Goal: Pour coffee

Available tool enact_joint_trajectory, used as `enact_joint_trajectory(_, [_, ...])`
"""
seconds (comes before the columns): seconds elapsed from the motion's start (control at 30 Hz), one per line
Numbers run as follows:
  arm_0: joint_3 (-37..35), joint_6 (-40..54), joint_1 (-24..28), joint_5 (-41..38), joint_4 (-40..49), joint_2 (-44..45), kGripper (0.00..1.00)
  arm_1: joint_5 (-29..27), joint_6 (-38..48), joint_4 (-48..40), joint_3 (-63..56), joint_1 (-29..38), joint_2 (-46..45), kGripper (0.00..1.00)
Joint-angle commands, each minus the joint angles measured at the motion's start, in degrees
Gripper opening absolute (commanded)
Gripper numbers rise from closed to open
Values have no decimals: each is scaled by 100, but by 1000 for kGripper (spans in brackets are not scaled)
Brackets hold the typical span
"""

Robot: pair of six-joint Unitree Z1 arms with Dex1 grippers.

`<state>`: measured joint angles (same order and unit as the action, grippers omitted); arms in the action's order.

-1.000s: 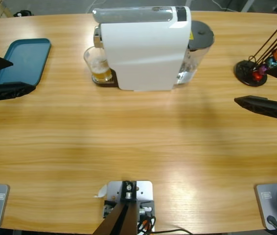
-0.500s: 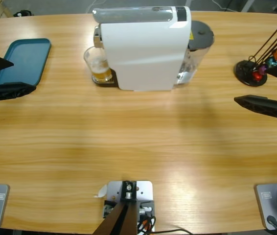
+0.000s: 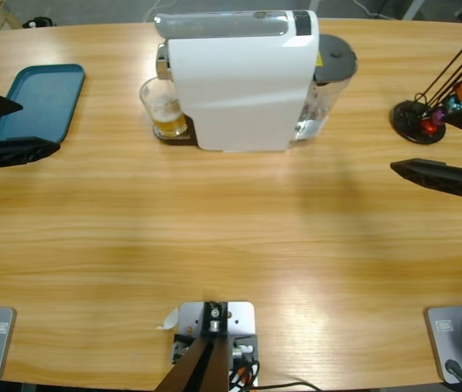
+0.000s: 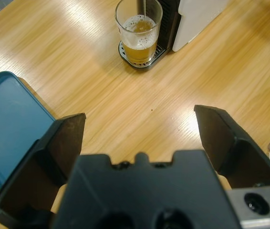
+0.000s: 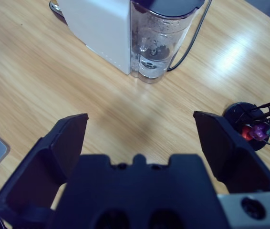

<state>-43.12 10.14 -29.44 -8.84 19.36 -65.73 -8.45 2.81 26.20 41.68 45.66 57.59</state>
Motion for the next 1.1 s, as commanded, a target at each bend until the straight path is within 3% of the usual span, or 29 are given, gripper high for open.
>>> enact_joint_trajectory(0.03, [102, -74, 52, -13, -29, -194, 991, -33, -70, -45, -231, 39, 24, 996])
enact_joint_trajectory(1.1, [137, -153, 52, -13, -29, -124, 991, -25, -70, -80, -266, 39, 7, 996])
